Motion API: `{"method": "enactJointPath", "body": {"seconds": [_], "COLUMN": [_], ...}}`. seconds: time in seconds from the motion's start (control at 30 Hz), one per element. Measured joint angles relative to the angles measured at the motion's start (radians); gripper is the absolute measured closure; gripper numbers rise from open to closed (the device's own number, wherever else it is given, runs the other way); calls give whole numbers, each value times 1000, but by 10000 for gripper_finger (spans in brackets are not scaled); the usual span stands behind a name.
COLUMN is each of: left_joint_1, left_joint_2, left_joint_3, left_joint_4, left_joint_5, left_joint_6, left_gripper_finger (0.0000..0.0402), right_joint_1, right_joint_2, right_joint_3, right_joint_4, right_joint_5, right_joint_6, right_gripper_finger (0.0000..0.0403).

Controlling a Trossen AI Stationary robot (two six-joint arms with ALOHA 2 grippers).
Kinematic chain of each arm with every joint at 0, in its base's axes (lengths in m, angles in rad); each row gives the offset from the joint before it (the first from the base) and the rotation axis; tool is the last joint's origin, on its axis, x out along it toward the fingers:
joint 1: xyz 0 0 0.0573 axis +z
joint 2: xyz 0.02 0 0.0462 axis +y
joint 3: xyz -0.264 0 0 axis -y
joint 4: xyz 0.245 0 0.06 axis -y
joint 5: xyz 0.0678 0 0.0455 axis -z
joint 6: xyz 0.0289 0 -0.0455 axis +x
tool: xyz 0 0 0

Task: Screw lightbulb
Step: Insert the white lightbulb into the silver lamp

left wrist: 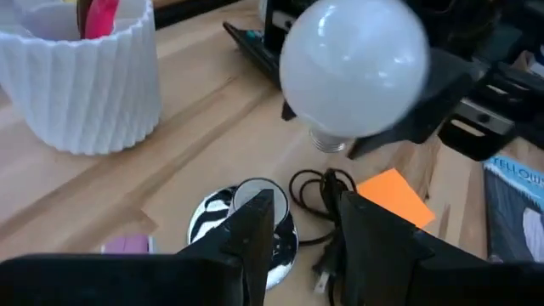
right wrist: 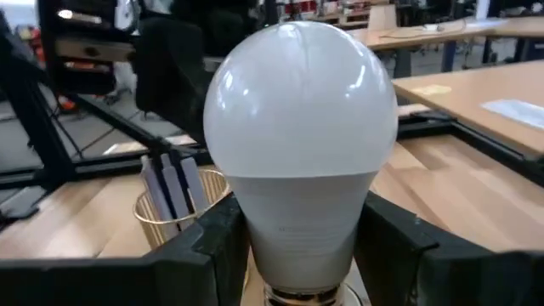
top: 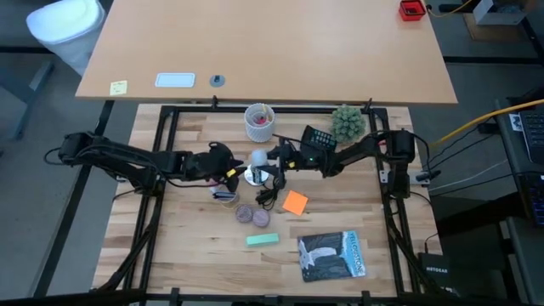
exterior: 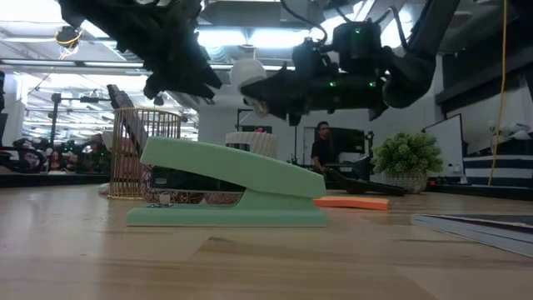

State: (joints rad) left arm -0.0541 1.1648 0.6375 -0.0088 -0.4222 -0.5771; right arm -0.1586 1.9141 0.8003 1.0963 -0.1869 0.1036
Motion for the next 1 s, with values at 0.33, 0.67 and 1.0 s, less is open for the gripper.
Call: {"method": "enactJointPath", "body": {"seconds": [0.33, 0.67, 1.0], "left_joint_1": [-11, -11, -10], "left_joint_2": [0, 0, 0], "left_joint_3": [-5, -5, -5], "left_joint_4": [40, 98, 141], "left_joint_5": [-103, -107, -105], "left_joint_6": [1, 3, 52], "left_gripper_finger": [273, 273, 273], "right_joint_1": [1, 1, 1], "right_joint_2": [0, 5, 69], "right_joint_3": [24, 39, 122], "right_joint_4": [-96, -113, -151], "right_joint_5": [-16, -16, -17], "right_joint_6": [-54, -57, -57], "right_gripper_finger": [226, 226, 226]}}
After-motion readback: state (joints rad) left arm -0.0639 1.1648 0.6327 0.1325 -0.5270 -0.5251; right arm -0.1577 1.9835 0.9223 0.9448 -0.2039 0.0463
